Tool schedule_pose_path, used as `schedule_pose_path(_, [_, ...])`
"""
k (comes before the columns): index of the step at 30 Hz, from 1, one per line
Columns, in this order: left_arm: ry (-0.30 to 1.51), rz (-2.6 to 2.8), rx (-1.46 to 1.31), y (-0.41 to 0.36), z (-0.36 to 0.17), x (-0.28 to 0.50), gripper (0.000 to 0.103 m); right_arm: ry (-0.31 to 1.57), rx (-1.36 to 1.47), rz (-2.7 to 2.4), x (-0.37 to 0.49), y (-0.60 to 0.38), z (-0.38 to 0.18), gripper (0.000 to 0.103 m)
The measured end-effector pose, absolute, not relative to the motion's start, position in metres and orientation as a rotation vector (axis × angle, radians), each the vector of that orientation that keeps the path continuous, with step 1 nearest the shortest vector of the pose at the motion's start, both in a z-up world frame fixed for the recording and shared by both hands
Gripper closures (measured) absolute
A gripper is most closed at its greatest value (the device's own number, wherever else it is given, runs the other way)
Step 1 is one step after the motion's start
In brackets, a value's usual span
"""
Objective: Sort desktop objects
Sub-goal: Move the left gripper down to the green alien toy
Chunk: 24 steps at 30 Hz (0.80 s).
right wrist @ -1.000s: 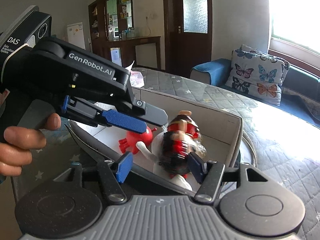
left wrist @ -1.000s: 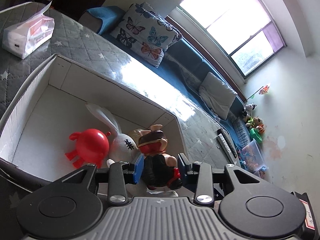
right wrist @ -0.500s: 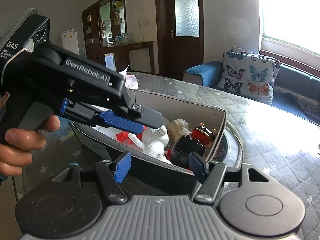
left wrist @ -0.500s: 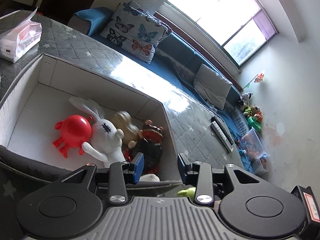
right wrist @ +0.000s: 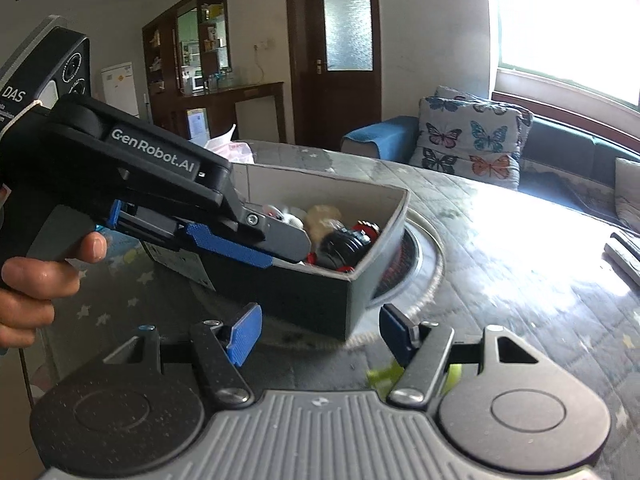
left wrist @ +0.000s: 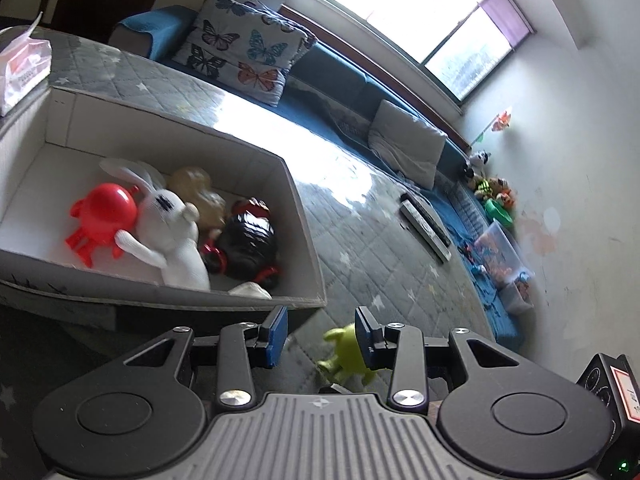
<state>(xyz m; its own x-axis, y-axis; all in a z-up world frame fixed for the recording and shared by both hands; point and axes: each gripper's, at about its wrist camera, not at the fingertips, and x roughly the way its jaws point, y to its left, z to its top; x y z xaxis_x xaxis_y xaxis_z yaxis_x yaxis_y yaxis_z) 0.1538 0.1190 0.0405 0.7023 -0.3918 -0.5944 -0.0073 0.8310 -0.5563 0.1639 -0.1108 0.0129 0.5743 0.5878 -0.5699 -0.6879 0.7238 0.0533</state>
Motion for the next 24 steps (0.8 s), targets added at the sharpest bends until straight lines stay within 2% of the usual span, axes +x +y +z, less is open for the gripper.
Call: schedule_pose_path(24, [0.856,-0.317,-0.502,0.062,0.013,0.179,0.064,0.676,-0.076,0.605,0.177,-0.167,-0.021,0.036])
